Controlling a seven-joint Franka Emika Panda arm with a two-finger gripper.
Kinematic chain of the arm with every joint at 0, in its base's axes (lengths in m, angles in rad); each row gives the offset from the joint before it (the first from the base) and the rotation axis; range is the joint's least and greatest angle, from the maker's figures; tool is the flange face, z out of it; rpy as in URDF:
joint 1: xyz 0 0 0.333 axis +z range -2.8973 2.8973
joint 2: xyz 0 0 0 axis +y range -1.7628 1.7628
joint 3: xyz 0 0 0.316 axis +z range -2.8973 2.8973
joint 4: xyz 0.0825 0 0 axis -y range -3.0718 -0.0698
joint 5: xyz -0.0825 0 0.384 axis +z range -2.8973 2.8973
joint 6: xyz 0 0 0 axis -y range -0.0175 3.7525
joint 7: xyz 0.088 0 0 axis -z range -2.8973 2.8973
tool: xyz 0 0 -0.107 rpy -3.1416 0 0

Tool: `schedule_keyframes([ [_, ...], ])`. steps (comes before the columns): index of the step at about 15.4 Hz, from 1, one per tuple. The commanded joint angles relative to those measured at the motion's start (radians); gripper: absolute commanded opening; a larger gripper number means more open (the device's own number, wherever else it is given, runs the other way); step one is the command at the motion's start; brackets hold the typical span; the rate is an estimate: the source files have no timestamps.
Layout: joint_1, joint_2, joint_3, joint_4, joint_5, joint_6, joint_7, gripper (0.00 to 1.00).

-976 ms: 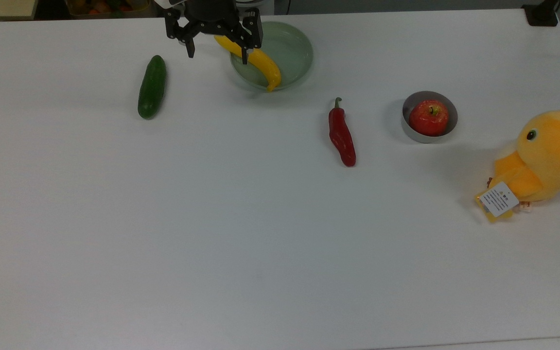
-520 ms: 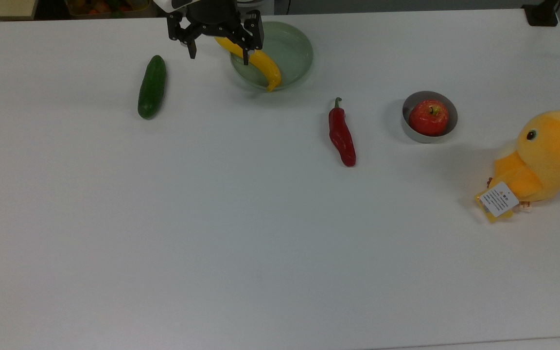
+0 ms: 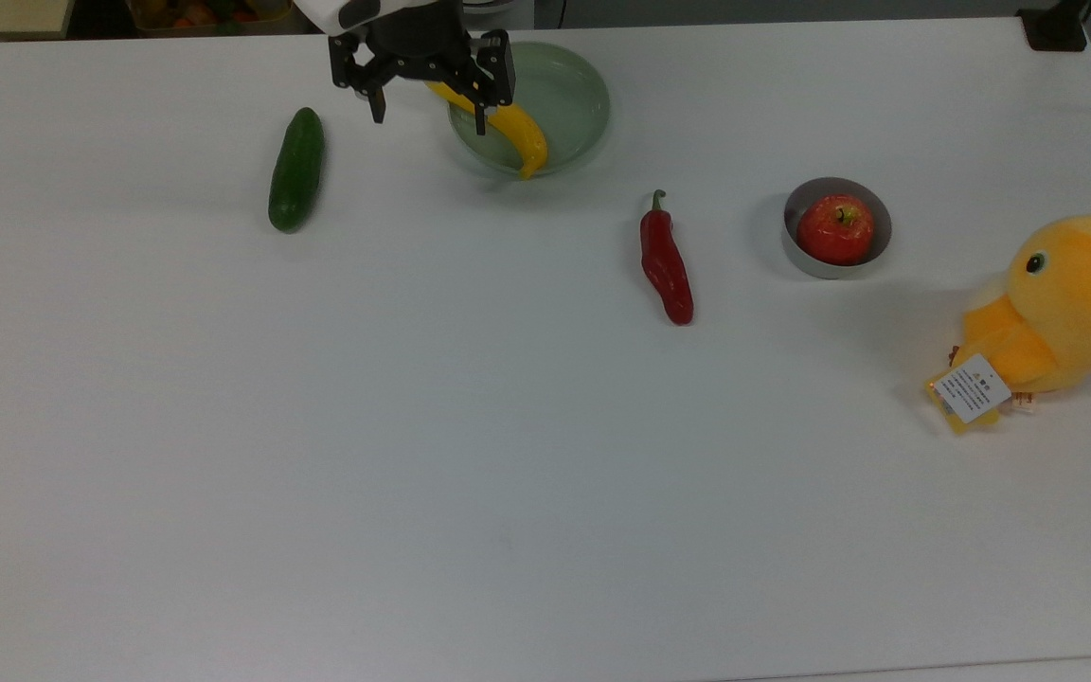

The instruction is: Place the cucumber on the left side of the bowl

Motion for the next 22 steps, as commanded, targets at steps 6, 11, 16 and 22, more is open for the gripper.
schedule_keyframes([
  [6,-0.059,-0.072,0.016,-0.169,-0.062,0.045,0.008,1.00],
  [11,-0.131,-0.061,0.002,-0.252,-0.155,0.081,-0.003,1.00],
  [16,-0.142,-0.017,-0.089,-0.268,-0.187,0.155,-0.067,1.00],
  [22,-0.189,0.026,-0.101,-0.295,-0.187,0.250,-0.162,1.00],
])
